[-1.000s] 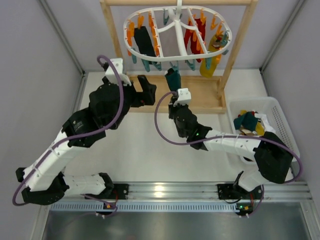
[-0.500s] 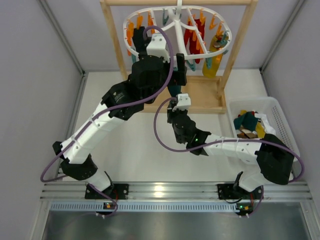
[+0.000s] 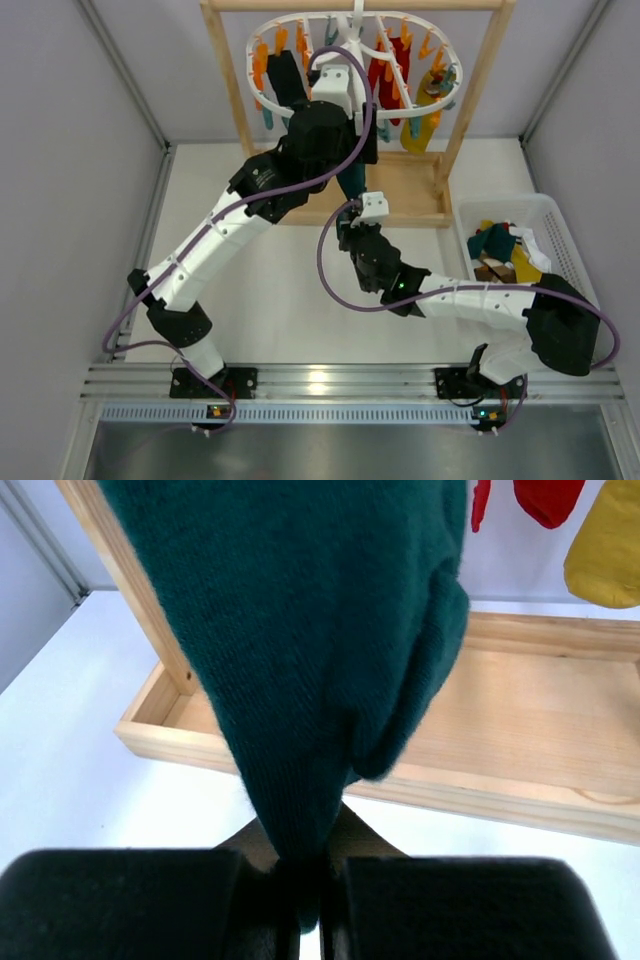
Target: Remove the socks clipped to the hanger
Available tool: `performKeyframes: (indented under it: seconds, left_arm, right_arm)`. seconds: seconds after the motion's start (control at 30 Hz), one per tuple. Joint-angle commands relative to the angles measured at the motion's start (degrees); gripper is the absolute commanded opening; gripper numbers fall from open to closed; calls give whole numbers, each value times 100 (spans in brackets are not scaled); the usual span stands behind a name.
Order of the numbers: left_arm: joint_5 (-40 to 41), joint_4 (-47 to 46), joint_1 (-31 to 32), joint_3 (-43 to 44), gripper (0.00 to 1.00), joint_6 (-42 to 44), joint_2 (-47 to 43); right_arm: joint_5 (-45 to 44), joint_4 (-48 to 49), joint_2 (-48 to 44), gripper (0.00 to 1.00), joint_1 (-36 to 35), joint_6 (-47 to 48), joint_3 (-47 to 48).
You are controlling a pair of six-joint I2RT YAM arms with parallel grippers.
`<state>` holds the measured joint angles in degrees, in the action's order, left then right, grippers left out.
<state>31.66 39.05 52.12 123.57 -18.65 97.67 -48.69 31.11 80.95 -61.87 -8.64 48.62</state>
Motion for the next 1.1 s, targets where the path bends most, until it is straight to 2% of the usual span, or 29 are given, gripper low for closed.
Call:
performKeyframes:
  seconds: [0.0, 0.13, 0.27, 0.33, 0.6, 0.7, 0.73, 0.8, 0.83, 1.07]
  left_arm:
    - [-239, -143, -140, 185, 89, -120, 50]
    - [-371, -152, -281, 273, 84, -173, 173]
    - [-450, -161, -325, 352, 72, -182, 253]
    - [-450, -152, -334, 352, 58, -209, 253]
    - [-512, -178, -387, 343, 31, -226, 279]
    - [-512, -178, -395, 335, 18, -200, 305]
    - [-512, -178, -395, 335, 10, -200, 305]
    - [-512, -178, -395, 343, 7, -174, 323]
    - [-520, -178, -404, 335, 0, -174, 314]
    - [-503, -178, -422, 300, 0, -156, 279]
  right_arm:
    - [122, 431, -220, 0, -150, -67, -81]
    - [202, 422, -229, 0, -177, -67, -72]
    - [211, 404, -255, 0, -212, -67, -63]
    - [219, 404, -255, 0, -221, -76, -89]
    - [210, 360, -378, 0, -221, -76, -169]
    - [228, 325, -413, 0, -221, -94, -195]
    - [228, 316, -413, 0, -229, -102, -204]
    - [228, 316, -431, 0, -221, -120, -265]
    - [228, 308, -448, 0, -229, -163, -283]
    - [237, 53, -877, 0, -221, -392, -686]
